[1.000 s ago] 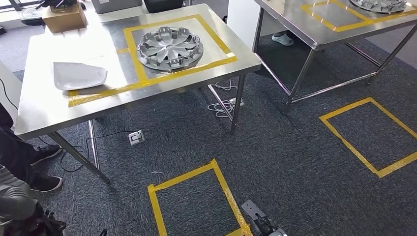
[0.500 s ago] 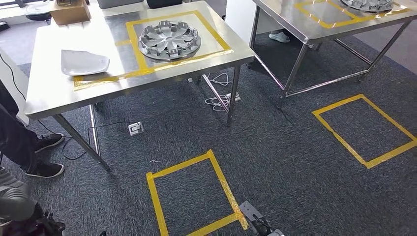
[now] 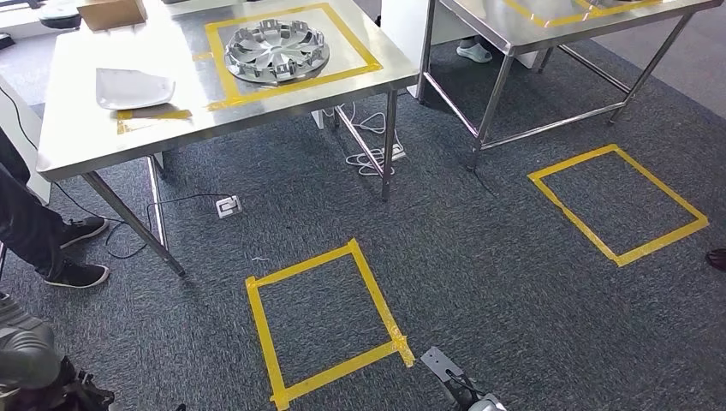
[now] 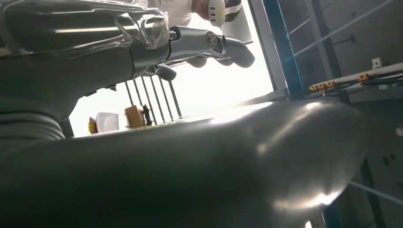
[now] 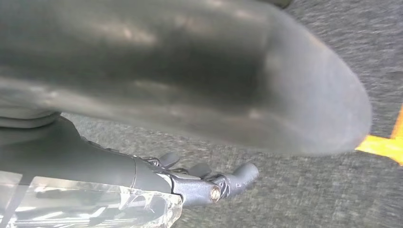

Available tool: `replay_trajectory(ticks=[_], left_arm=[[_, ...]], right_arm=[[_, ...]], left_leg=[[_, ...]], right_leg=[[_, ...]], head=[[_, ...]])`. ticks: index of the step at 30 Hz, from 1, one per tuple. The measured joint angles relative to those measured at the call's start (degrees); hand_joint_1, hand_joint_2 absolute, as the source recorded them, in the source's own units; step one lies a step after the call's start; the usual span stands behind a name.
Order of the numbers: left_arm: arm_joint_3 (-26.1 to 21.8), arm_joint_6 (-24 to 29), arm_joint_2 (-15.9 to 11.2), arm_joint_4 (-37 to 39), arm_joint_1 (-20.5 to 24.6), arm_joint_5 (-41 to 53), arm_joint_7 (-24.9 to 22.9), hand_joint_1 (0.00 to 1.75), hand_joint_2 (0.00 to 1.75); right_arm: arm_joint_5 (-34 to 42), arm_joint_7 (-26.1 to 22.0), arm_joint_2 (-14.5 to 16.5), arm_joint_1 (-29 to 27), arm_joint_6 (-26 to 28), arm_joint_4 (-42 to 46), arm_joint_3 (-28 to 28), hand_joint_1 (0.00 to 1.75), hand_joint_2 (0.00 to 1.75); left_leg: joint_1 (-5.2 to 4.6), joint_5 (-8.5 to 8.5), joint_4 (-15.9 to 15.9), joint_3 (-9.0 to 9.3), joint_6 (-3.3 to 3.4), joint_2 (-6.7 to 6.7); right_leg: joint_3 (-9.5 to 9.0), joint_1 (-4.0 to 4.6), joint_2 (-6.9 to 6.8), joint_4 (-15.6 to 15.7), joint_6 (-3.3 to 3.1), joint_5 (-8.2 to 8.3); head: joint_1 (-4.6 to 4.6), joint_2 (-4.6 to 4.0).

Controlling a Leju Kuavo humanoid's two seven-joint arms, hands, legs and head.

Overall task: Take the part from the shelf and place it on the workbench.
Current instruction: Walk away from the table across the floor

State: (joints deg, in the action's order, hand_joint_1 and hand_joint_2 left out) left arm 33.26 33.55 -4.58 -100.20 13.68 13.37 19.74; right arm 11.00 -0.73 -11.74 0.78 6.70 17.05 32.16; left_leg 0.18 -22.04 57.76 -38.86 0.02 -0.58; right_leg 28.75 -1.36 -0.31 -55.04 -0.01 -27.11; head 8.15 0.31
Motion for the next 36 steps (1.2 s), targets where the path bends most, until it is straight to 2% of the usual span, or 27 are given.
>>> replay_trajectory(ticks=[2,3,4,5,6,7,9,10,11,13,14,15,17,18,19,20,21,22,23,25,26,28,30,33,34,35,36], left_arm=[[0.1,0.0,-0.2,0.0,0.0,0.0,0.0,0.0,0.0],[0.1,0.0,-0.2,0.0,-0.1,0.0,0.0,0.0,0.0],[0.1,0.0,-0.2,0.0,-0.1,0.0,0.0,0.0,0.0],[0.1,0.0,-0.3,0.0,-0.1,0.0,0.0,0.0,0.0],[0.1,0.0,-0.3,0.0,-0.1,0.0,0.0,0.0,0.0],[0.1,0.0,-0.4,-0.1,-0.1,0.0,0.0,0.0,0.0],[0.2,0.0,-0.4,-0.4,0.0,0.0,0.0,0.0,0.0],[0.2,0.0,-0.4,-0.6,0.1,0.1,0.0,0.0,0.0],[0.2,0.0,-0.4,-0.7,0.2,0.1,0.1,0.0,0.0],[0.2,0.0,-0.4,-0.8,0.2,0.1,0.1,0.0,0.0],[0.2,0.1,-0.4,-0.8,0.2,0.1,0.1,0.0,0.0],[0.2,0.1,-0.4,-0.8,0.2,0.1,0.0,0.0,0.0],[0.2,0.1,-0.4,-0.8,0.1,0.0,0.0,0.0,0.0],[0.2,0.1,-0.4,-0.8,0.0,0.0,0.0,0.0,0.0],[0.2,0.1,-0.4,-0.8,0.0,-0.1,0.0,0.0,0.0],[0.2,0.1,-0.4,-0.8,0.0,-0.1,0.0,0.0,0.0],[0.2,0.1,-0.4,-0.8,-0.1,-0.1,0.0,0.0,0.0],[0.2,0.1,-0.4,-0.8,-0.1,-0.1,0.0,0.0,0.0],[0.3,0.1,-0.4,-0.8,-0.1,-0.1,0.0,0.0,0.0],[0.3,0.1,-0.4,-0.9,0.0,-0.1,0.0,0.0,0.0],[0.4,0.2,-0.4,-0.9,0.0,-0.2,0.0,0.0,0.0],[0.5,0.1,-0.4,-0.8,-0.1,-0.7,-0.2,0.0,0.0],[0.7,0.0,-0.4,-0.7,-0.1,-1.3,-0.5,0.0,0.0],[1.1,-2.7,-0.6,-0.3,-0.3,-2.0,-2.9,0.0,0.0],[1.7,-5.3,-0.8,0.1,-0.4,-1.2,-5.0,0.0,0.0],[2.6,-8.8,-1.3,0.7,-0.6,0.6,-7.8,0.0,0.0],[3.9,-12.9,-2.0,1.6,-0.9,3.1,-10.3,0.0,0.0]], right_arm=[[0.0,0.0,-0.1,0.0,-0.1,0.0,0.2,0.0,0.0],[0.0,0.0,-0.1,0.0,-0.1,0.0,0.3,0.0,0.0],[0.0,0.0,-0.1,0.0,0.0,0.0,0.3,0.0,0.0],[0.1,0.0,-0.1,0.0,0.0,0.0,0.4,0.0,0.0],[0.1,0.0,-0.1,0.0,0.0,0.0,0.5,0.0,0.0],[0.1,0.0,-0.1,0.1,0.0,0.0,0.6,0.0,0.0],[0.1,0.1,0.1,0.1,0.0,0.1,0.7,0.0,0.0],[0.1,0.1,0.2,0.1,0.1,0.2,0.7,0.0,0.0],[0.1,0.1,0.2,0.2,0.1,0.2,0.8,0.0,0.0],[0.1,0.1,0.1,0.2,0.1,0.2,0.9,0.0,0.0],[0.1,0.1,0.0,0.1,0.1,0.2,1.0,0.0,0.0],[0.2,0.1,0.0,0.0,0.1,0.2,1.1,0.0,0.0],[0.2,0.2,-0.2,0.0,0.1,0.2,1.2,0.0,0.0],[0.2,0.2,-0.3,0.0,0.1,0.2,1.2,0.0,0.0],[0.2,0.2,-0.4,0.0,0.1,0.2,1.2,0.0,0.0],[0.2,0.2,-0.4,0.0,0.1,0.2,1.2,0.0,0.0],[0.2,0.3,-0.4,0.0,0.1,0.2,1.3,0.0,0.0],[0.3,0.4,-0.4,0.1,0.1,0.2,1.3,0.0,0.0],[0.4,0.4,-0.4,0.2,0.1,0.2,1.3,0.0,0.0],[0.6,0.5,-0.5,0.3,0.1,0.3,1.4,0.0,0.0],[0.8,0.5,-0.5,0.3,0.1,0.4,1.5,0.0,0.0],[1.2,0.5,-0.5,0.1,0.1,0.4,1.6,0.0,0.0],[1.6,0.5,-0.5,-0.1,0.2,0.4,1.7,0.0,0.0],[2.4,0.2,-0.5,-0.3,0.3,0.4,1.8,0.0,0.0],[2.8,0.0,-0.5,-0.4,0.2,0.4,1.8,0.0,0.0],[3.2,-0.1,-0.5,-0.5,0.0,0.4,1.8,0.0,0.0],[3.5,-0.3,-0.4,-0.5,-0.2,0.4,1.8,0.0,0.0]], left_leg=[[0.1,-6.82,6.9,-1.62,-0.55,0.04],[0.11,-8.98,10.9,-2.11,-0.66,0.05],[0.09,-9.57,13.8,-2.0,-0.62,0.06],[0.05,-8.82,14.9,-1.08,-0.41,0.09],[-0.03,-7.36,14.2,0.75,0.0,0.16],[-0.23,-6.19,11.2,3.76,0.69,0.27],[-0.82,-6.91,2.5,10.72,2.17,0.41],[-1.18,-7.76,-0.9,13.08,2.72,0.46],[-1.47,-8.37,-2.8,14.12,3.06,0.46],[-1.62,-7.11,-3.8,13.46,3.57,0.41],[-1.47,-6.17,-4.1,12.81,3.88,0.36],[-1.27,-5.09,-4.5,11.95,4.08,0.3],[-1.06,-3.13,-4.6,9.94,4.22,0.29],[-1.06,-2.2,-4.6,8.83,4.12,0.27],[-1.05,-1.3,-4.4,7.68,3.98,0.24],[-1.0,-0.46,-4.2,6.49,3.77,0.21],[-0.89,0.28,-3.8,5.17,3.51,0.2],[-0.76,0.86,-3.3,3.88,3.19,0.19],[-0.69,1.35,-2.7,2.73,2.79,0.18],[-0.67,2.18,-1.9,1.37,1.98,0.08],[-0.65,2.65,-1.9,1.17,1.65,0.0],[-0.35,3.39,-2.1,0.99,1.04,-0.06],[-0.03,1.05,-0.2,0.11,0.35,0.03],[0.11,-6.65,10.1,-3.16,-0.39,0.08],[0.12,-7.78,13.3,-3.83,-0.44,0.09],[0.12,-7.8,14.6,-3.56,-0.35,0.11],[0.09,-6.81,13.3,-1.93,-0.1,0.15]], right_leg=[[1.66,0.15,-0.11,-0.1,-0.46,1.62],[2.64,0.29,-0.12,-0.1,-0.51,2.43],[3.64,0.45,-0.13,-0.2,-0.52,3.24],[4.62,0.63,-0.12,-0.2,-0.5,4.01],[5.53,0.82,-0.1,-0.2,-0.48,4.75],[6.26,0.94,-0.07,-0.2,-0.46,5.46],[7.16,1.17,0.0,-0.2,-0.2,6.69],[7.34,1.1,-0.01,-0.1,0.1,7.34],[7.45,1.01,-0.03,0.0,0.51,7.99],[7.75,0.81,-0.04,0.4,1.12,8.96],[8.27,0.8,0.02,-0.2,1.02,8.18],[9.08,0.84,0.1,-1.9,0.7,6.33],[11.29,0.63,0.2,-8.8,0.06,0.55],[12.13,0.46,0.21,-13.0,0.25,-1.59],[12.44,0.23,0.21,-16.4,0.87,-2.47],[11.97,-0.01,0.21,-18.4,1.77,-2.12],[10.44,-0.26,0.21,-18.1,2.76,-0.88],[7.82,-0.52,0.2,-15.7,3.54,0.29],[4.32,-0.62,0.21,-11.5,3.88,0.13],[-1.2,-0.41,0.32,-3.1,3.13,-2.06],[-2.32,-0.14,0.35,-0.9,2.45,-3.2],[-1.91,0.03,0.28,-0.2,1.24,-2.85],[-1.19,-0.07,0.12,-0.2,0.16,-1.89],[0.26,0.02,0.03,-0.2,-0.47,-0.37],[0.75,0.11,0.04,-0.3,-0.44,0.07],[1.21,0.22,0.05,-0.3,-0.37,0.45],[1.6,0.34,0.08,-0.3,-0.3,0.75]], head=[[-0.02,0.0],[-0.02,0.0],[-0.03,0.0],[-0.03,0.0],[-0.03,0.0],[-0.03,0.0],[-0.01,0.01],[0.0,0.01],[0.0,0.01],[-0.06,0.0],[-0.07,0.0],[-0.08,0.0],[-0.08,0.0],[-0.09,0.0],[-0.1,0.0],[-0.1,0.0],[-0.1,0.0],[-0.1,0.0],[-0.07,0.01],[-0.04,0.01],[-0.03,0.01],[-0.08,0.0],[-0.08,0.0],[-0.09,0.0],[-0.09,0.0],[-0.09,0.0],[-0.09,0.0]])
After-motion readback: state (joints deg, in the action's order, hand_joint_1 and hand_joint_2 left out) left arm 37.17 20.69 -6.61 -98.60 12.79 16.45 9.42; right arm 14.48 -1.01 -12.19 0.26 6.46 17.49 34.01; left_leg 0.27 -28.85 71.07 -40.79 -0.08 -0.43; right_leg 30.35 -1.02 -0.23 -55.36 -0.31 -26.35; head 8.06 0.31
